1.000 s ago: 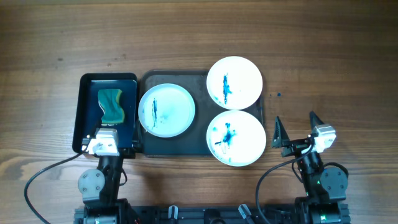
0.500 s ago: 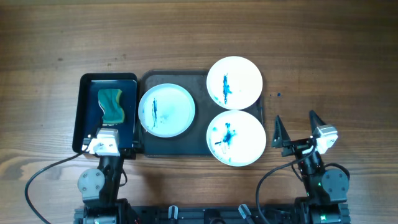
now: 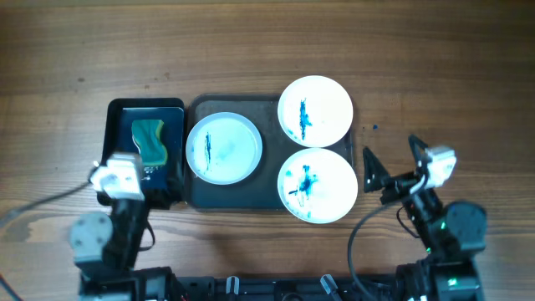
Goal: Clean dirty plates on tray and stack at the side
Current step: 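Raise both grippers from rest toward the trays, then grasp the rim of the left white plate with the right gripper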
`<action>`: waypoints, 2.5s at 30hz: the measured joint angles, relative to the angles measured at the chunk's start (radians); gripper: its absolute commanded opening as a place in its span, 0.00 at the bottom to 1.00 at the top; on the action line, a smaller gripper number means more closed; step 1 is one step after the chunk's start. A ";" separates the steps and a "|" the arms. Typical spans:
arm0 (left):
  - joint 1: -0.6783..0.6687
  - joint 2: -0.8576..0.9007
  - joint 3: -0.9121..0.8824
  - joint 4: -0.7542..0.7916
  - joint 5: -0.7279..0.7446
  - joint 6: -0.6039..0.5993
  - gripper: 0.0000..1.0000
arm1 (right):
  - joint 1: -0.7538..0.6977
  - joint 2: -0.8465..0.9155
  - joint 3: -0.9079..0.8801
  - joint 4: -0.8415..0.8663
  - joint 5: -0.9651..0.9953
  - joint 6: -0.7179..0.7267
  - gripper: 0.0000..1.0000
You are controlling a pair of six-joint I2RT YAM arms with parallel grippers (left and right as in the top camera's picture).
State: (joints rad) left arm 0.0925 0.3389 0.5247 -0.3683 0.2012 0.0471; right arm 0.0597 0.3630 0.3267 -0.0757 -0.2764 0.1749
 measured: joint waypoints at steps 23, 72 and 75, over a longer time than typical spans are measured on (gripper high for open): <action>0.000 1.047 0.860 -0.681 0.188 -0.066 1.00 | 0.000 1.065 1.017 -0.920 -0.115 -0.045 0.95; 0.026 1.189 0.845 -0.729 -0.253 -0.488 0.97 | 0.597 1.685 1.070 -0.517 0.121 0.412 0.25; 0.026 1.196 0.845 -0.729 -0.280 -0.488 0.96 | 0.597 1.716 1.070 -0.489 0.118 0.412 0.16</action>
State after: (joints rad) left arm 0.1181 1.5345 1.3693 -1.0973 -0.0788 -0.4408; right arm 0.6567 2.0789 1.3972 -0.5644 -0.1585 0.5873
